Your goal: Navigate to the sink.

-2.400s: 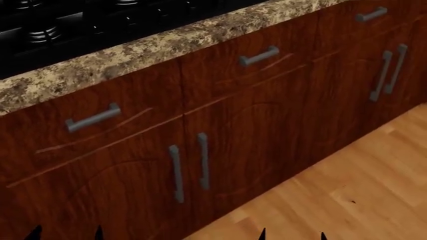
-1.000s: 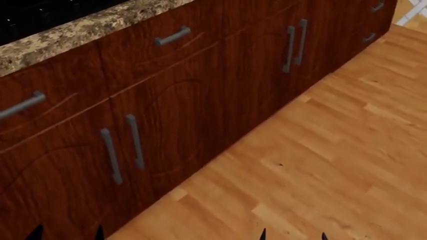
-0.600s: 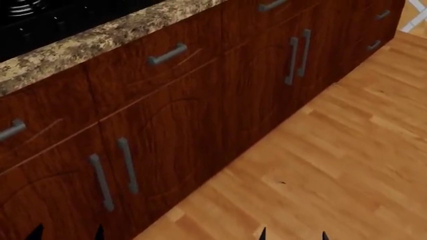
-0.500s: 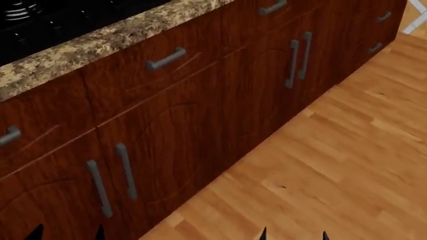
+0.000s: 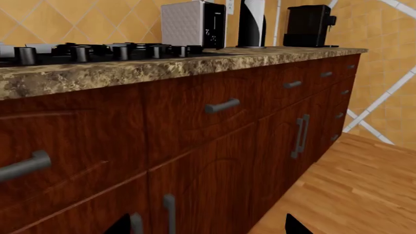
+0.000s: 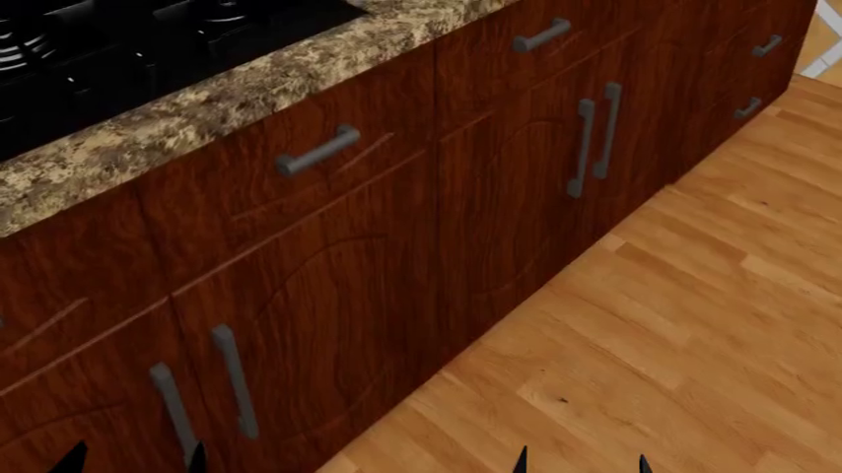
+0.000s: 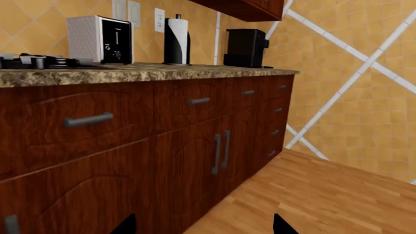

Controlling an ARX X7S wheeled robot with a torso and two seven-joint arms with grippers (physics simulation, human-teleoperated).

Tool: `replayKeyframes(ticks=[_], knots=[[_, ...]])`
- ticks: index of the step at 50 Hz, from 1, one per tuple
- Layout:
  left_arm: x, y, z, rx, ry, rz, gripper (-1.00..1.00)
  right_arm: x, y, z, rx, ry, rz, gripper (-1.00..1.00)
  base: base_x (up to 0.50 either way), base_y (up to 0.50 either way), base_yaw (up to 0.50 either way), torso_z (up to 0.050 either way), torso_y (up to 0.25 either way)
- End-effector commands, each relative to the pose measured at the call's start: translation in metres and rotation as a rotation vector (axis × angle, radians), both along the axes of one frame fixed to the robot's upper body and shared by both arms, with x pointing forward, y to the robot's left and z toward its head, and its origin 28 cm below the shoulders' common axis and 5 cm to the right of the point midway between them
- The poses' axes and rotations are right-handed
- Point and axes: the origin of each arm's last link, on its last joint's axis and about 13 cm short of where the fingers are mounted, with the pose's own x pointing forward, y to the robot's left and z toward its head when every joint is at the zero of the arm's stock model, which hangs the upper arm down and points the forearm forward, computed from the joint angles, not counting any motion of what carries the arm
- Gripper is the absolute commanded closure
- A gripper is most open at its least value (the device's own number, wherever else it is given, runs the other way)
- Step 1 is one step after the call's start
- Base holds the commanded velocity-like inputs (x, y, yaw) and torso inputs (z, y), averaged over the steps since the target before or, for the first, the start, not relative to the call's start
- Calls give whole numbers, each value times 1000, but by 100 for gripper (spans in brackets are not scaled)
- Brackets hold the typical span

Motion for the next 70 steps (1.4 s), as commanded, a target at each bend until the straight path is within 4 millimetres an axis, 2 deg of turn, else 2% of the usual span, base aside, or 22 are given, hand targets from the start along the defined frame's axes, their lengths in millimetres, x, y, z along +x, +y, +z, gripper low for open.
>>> replayKeyframes(ticks=[1, 32, 41, 70], knots=[[0, 0, 0, 0, 0, 0, -100, 0, 0, 0, -3, -3, 2, -100, 188, -209, 0, 0, 0], [1, -1, 0, 0, -1, -1, -100, -2, 0, 0, 4, -16, 25, -100, 297, -329, 0, 0, 0], [1, 0, 0, 2, -1, 3, -100, 0, -1, 0, 12, -11, 6, -100, 25, -27, 0, 0, 1], [2, -1, 0, 0, 1, -2, -100, 2, -3, 0, 34, 8, -3, -100, -25, 34, -492, 0, 0]])
